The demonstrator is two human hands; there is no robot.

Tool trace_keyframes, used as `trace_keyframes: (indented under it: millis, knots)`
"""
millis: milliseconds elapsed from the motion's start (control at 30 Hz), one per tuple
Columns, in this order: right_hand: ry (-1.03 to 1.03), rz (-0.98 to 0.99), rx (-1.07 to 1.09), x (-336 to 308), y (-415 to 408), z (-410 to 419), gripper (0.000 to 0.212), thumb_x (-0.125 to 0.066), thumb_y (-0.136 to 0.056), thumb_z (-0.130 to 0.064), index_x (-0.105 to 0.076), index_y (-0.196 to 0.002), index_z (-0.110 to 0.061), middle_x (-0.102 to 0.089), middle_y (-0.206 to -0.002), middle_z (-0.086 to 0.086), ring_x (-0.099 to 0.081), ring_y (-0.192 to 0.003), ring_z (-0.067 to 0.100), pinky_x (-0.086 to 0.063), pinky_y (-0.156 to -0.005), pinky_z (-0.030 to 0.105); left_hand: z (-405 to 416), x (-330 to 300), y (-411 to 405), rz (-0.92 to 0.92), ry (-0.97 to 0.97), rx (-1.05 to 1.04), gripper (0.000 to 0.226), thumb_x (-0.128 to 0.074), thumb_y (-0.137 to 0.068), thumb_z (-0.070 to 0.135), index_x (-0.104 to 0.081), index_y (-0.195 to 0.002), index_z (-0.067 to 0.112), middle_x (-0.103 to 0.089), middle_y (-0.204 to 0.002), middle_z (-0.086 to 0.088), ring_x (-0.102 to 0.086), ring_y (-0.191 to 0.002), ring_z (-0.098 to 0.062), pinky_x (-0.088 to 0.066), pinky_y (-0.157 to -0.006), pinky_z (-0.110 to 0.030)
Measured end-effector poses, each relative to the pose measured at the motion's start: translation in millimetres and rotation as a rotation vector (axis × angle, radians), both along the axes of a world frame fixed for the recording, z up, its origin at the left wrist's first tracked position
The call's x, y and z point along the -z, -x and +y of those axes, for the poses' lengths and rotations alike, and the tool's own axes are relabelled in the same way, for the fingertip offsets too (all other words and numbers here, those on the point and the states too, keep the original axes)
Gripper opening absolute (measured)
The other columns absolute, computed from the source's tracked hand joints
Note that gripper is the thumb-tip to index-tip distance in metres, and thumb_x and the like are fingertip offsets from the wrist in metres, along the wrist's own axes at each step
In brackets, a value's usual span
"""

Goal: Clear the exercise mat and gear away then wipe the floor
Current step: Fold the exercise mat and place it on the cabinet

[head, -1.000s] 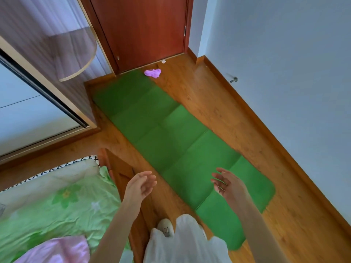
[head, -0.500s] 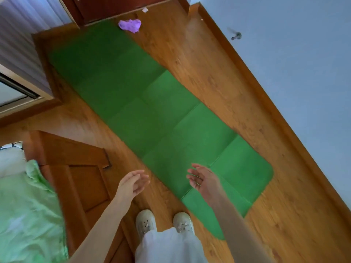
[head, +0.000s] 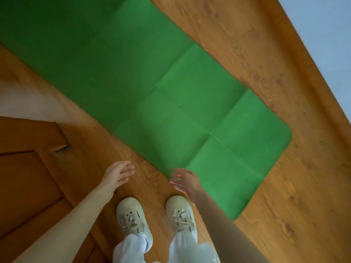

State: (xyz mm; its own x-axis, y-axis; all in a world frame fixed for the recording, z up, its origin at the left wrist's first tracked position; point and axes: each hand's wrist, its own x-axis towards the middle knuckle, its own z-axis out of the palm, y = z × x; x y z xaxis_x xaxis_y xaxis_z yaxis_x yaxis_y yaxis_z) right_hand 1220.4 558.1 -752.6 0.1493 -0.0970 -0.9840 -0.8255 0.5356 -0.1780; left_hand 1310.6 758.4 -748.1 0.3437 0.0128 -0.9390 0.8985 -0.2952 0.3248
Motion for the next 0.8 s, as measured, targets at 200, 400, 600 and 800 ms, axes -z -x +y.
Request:
trace_keyframes:
  millis: [200, 400, 600, 800]
  knots:
    - [-0.064, 0.129, 0.424, 79, 19, 6, 0.021, -0.041, -0.095, -0.005, -0.053, -0.110, 0.003, -0.063, -0.092, 0.015, -0.061, -0.074, 0.023, -0.048, -0.060, 0.026, -15, 86, -1, 0.043, -0.136, 0.045, 0.030, -0.039, -0.100, 0.013, -0.049, -0.127, 0.008, -0.058, -0.124, -0.011, -0.058, -0.103, -0.021, -0.045, -0.093, -0.033]
    - [-0.106, 0.229, 0.744, 156, 38, 24, 0.040, -0.037, -0.099, -0.015, -0.038, -0.133, 0.008, -0.047, -0.134, 0.027, -0.050, -0.119, 0.036, -0.044, -0.088, 0.035, -35, 157, 0, 0.046, -0.121, 0.029, 0.039, -0.034, -0.101, 0.012, -0.034, -0.140, 0.002, -0.048, -0.136, -0.014, -0.050, -0.121, -0.025, -0.041, -0.100, -0.034]
    - [-0.204, 0.308, 1.024, 186, 52, 36, 0.058, -0.036, -0.101, -0.028, -0.021, -0.143, 0.008, -0.037, -0.142, 0.028, -0.041, -0.129, 0.038, -0.037, -0.105, 0.040, -32, 199, -19, 0.058, -0.128, -0.225, 0.042, -0.037, -0.101, 0.016, -0.033, -0.141, 0.008, -0.038, -0.145, -0.012, -0.041, -0.130, -0.025, -0.035, -0.107, -0.037]
    - [-0.189, 0.334, 1.133, 196, 46, 39, 0.064, -0.040, -0.099, -0.031, -0.014, -0.148, 0.000, -0.027, -0.150, 0.023, -0.031, -0.137, 0.035, -0.030, -0.112, 0.041, -30, 213, -29, -0.002, -0.148, -0.335, 0.047, -0.043, -0.097, 0.021, -0.034, -0.142, 0.009, -0.041, -0.143, -0.012, -0.039, -0.131, -0.024, -0.032, -0.108, -0.037]
